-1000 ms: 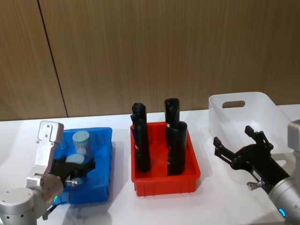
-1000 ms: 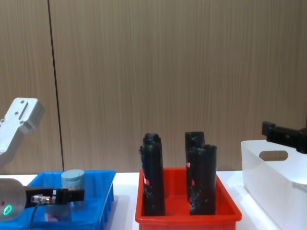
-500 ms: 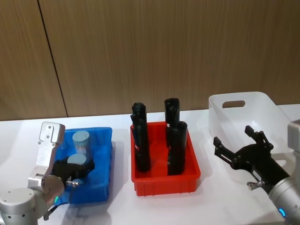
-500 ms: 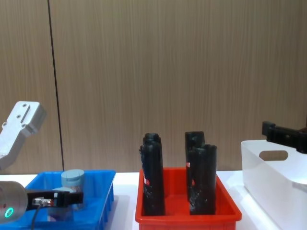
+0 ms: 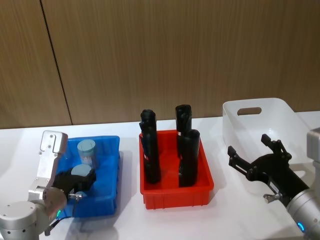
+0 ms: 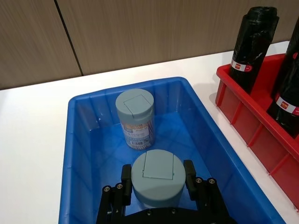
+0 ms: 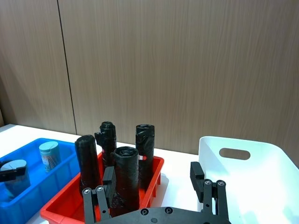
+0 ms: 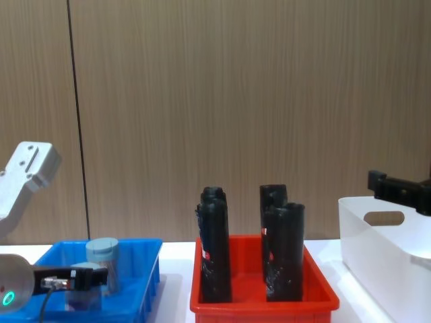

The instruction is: Pick the cotton swabs from the blue box and place them into the white box.

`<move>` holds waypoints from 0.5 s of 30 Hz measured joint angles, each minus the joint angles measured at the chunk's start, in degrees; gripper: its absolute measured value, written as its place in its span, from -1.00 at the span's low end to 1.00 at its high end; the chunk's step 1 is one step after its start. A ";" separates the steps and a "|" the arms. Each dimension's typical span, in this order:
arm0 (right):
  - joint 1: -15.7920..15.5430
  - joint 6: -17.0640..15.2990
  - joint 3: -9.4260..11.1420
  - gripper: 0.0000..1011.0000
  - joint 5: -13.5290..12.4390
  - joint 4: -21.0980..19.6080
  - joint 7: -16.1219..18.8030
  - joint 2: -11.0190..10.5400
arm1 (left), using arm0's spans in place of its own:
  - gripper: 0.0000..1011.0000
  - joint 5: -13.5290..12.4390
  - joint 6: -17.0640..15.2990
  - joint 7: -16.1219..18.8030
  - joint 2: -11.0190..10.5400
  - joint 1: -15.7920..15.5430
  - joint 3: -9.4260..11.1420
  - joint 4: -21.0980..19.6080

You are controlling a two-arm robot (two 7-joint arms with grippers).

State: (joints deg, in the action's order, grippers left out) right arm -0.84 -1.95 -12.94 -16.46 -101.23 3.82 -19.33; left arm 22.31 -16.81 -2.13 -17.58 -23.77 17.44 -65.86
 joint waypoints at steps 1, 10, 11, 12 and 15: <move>0.00 0.00 0.00 0.98 0.00 0.00 0.00 0.00 | 0.32 0.00 0.00 0.00 0.00 0.00 0.00 0.00; 0.00 0.00 0.00 0.98 0.00 0.00 0.00 0.00 | 0.32 -0.51 0.84 0.78 -0.87 1.36 -0.58 -4.21; 0.00 0.00 0.00 0.98 0.00 0.00 0.00 0.00 | 0.32 -0.60 0.98 0.83 -0.98 1.52 -0.64 -4.84; 0.00 0.00 0.00 0.98 0.00 0.00 0.00 0.00 | 0.32 -0.64 1.04 0.85 -1.05 1.60 -0.68 -5.17; 0.00 0.00 0.00 0.98 0.00 0.00 0.00 0.00 | 0.32 -0.97 1.53 0.89 -1.46 2.11 -0.90 -7.39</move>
State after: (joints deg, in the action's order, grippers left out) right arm -0.84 -1.95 -12.94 -16.46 -101.23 3.82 -19.33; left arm 21.33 -15.28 -1.24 -19.04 -21.66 16.54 -73.25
